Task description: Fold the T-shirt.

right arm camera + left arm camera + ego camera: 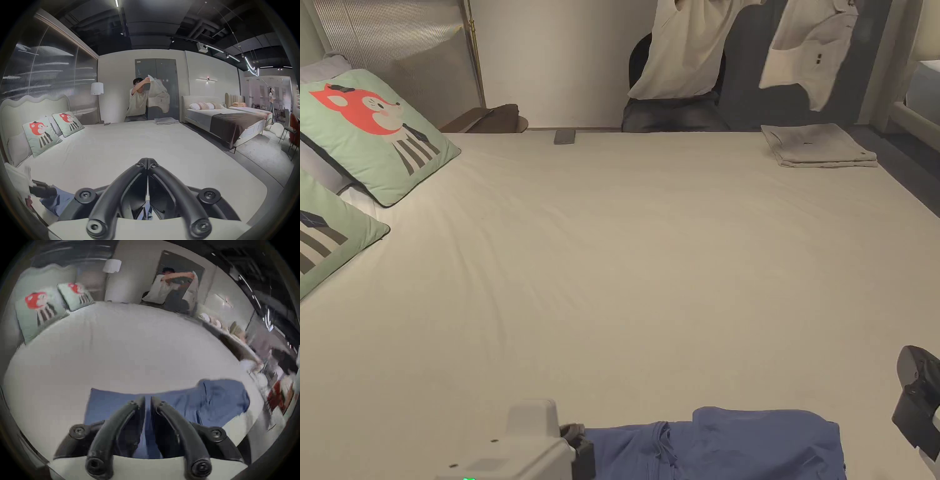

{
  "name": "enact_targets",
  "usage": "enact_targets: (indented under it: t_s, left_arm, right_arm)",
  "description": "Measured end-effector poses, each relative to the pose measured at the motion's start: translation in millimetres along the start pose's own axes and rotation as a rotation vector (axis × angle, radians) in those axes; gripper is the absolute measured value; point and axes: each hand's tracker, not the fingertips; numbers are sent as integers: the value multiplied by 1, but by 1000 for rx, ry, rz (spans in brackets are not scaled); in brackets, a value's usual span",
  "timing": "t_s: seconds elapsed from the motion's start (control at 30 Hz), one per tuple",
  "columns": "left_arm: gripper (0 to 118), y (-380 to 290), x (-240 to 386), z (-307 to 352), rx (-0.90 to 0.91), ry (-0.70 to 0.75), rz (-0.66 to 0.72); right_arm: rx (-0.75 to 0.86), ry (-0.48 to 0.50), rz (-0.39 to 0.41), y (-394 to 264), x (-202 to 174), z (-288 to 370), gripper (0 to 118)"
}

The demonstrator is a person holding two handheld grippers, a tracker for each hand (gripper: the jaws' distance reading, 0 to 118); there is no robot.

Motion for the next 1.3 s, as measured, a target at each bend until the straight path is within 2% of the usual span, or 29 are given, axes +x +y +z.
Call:
enact_targets:
  t_s: [0.23, 0.43, 0.5, 0.57, 0.67, 0.87, 0.93, 0.97, 1.03, 1.13, 1.17, 1.3]
  left_arm:
    - [8, -42, 66, -28, -54, -112, -164]
    - [8, -39, 103, -36, -60, -195, -174]
    - [8, -35, 106, -34, -80, -286, -130]
    - [8, -29, 101, -30, -59, -293, -107]
    - [8, -11, 72, -15, -11, -333, 23]
    - [8, 18, -54, 17, 51, -418, 304]
    - [21, 20, -101, 26, 62, -423, 416]
    - [34, 22, -116, 32, 46, -420, 469]
    - [77, 19, -155, 34, 20, -422, 540]
    - [96, 10, -195, 24, -24, -390, 596]
    - [109, 7, -204, 20, -61, -422, 613]
    - [110, -4, -225, -7, -207, -574, 739]
  right_arm:
    - [-4, -10, -11, -1, 9, 1, 0]
    - [4, -37, -9, 1, 19, 6, 0]
    - [5, -44, -15, 2, 21, 6, 0]
    - [6, -47, -18, 2, 21, 7, 0]
    - [10, -44, -18, 3, 20, 7, 0]
    - [12, -26, -11, 5, 11, 3, 0]
    - [11, -20, -11, 5, 8, 2, 0]
    - [11, -18, -12, 5, 7, 1, 0]
    - [7, -12, -9, 5, 4, 0, 0]
    - [1, -1, -3, 4, -2, 0, 0]
    - [0, 1, 2, 4, -4, 0, 0]
    - [-2, 8, 14, 4, -6, -1, 0]
